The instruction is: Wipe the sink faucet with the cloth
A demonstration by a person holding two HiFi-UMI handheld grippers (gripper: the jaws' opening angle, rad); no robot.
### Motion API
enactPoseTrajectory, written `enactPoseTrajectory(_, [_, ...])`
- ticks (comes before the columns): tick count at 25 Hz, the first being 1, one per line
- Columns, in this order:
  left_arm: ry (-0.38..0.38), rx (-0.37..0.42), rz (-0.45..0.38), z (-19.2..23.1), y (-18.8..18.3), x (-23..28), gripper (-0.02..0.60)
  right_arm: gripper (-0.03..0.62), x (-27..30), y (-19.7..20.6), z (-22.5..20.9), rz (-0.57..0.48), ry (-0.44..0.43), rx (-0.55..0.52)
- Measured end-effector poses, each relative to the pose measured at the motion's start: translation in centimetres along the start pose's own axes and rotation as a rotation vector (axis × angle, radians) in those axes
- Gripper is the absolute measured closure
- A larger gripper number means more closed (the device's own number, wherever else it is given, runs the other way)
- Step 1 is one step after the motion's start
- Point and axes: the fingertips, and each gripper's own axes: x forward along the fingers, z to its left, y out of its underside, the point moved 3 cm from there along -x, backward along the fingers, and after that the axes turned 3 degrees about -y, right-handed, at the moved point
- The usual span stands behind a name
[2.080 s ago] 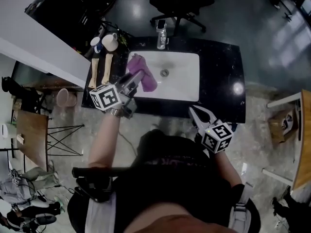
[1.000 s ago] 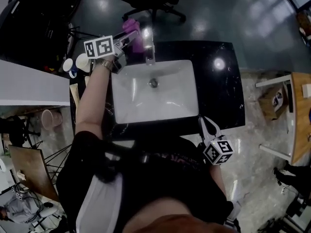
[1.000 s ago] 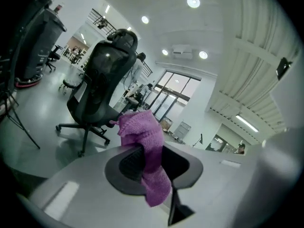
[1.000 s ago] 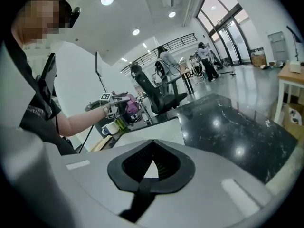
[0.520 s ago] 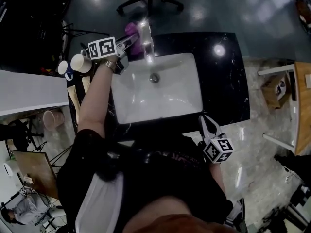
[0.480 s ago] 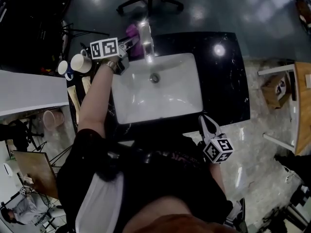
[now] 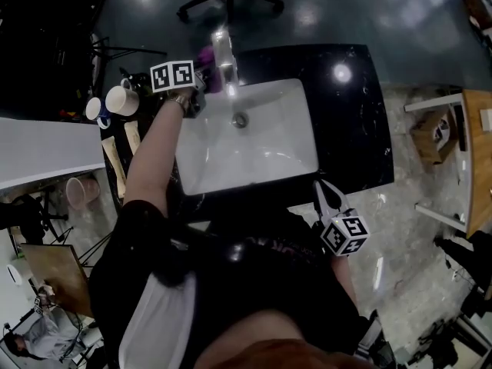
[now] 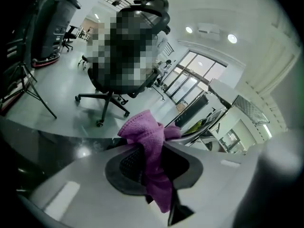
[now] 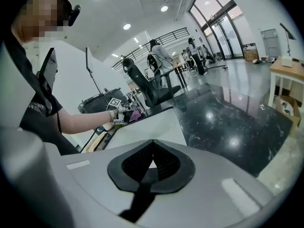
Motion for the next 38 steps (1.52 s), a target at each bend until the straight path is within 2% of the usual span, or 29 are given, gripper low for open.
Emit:
enactPoseTrajectory(4, [0.002, -0.018, 0.000, 0.1, 0.1, 0.0, 0.503, 0.583, 0.0, -0.2, 0.1, 0.000, -0.006, -0.011])
enactPoseTrajectory(8, [0.040, -0.090, -0.026, 0.0, 0.1, -0.4, 0.503, 0.583, 0.1, -0.3, 0.2, 0.000, -0.014, -0.017])
enactPoseTrajectory(12, [0.161, -0.169, -0.171, -1.6, -1.6, -2.7, 0.503, 0.583, 0.3, -0.6, 0.1, -0.002, -0.027, -0.018])
enactPoseTrajectory(14, [0.189, -0.158, -0.246, -2.6, -3.0, -4.5, 0.502, 0.583, 0.5, -0.7, 0.1, 0.001, -0.040, -0.023])
enactPoseTrajectory(15, [0.185, -0.127, -0.275, -3.2, -3.9, -5.6, 0.503, 0.583, 0.6, -0.7, 0.2, 0.003, -0.047, -0.028])
enactPoseTrajectory(16, [0.172, -0.078, -0.298, -3.9, -4.8, -6.7, 0.503, 0.583, 0.7, -0.8, 0.2, 0.005, -0.055, -0.032])
enactPoseTrajectory(18, [0.134, 0.067, -0.324, -5.9, -6.9, -8.9, 0.502, 0.583, 0.9, -0.8, 0.2, 0.010, -0.067, -0.032])
enactPoseTrajectory(21, [0.050, 0.384, -0.277, -9.7, -9.8, -10.6, 0.502, 0.583, 1.0, -0.8, 0.0, 0.011, -0.076, -0.024])
enactPoseTrajectory(24, [-0.042, 0.703, -0.127, -12.8, -10.9, -9.2, 0.502, 0.583, 0.7, -0.9, -0.3, -0.001, -0.074, -0.020])
enactPoseTrajectory(28, [-0.234, 1.120, 0.144, -13.2, -10.5, -5.8, 0.502, 0.583, -0.6, -0.9, -1.2, -0.030, -0.049, 0.004])
enactPoseTrajectory(30, [-0.287, 1.295, 0.262, -13.5, -9.7, -4.8, 0.502, 0.583, -1.2, -0.9, -2.0, -0.047, -0.036, 0.027])
enactPoseTrajectory(31, [-0.292, 1.349, 0.299, -13.9, -9.3, -4.6, 0.502, 0.583, -1.4, -0.9, -2.4, -0.055, -0.032, 0.040])
enactPoseTrajectory(33, [-0.288, 1.401, 0.345, -14.3, -8.6, -4.4, 0.503, 0.583, -1.7, -0.8, -3.1, -0.066, -0.034, 0.070])
enactPoseTrajectory(38, [-0.247, 1.438, 0.419, -15.1, -6.7, -5.5, 0.506, 0.583, -1.4, -1.1, -3.1, -0.069, -0.071, 0.084])
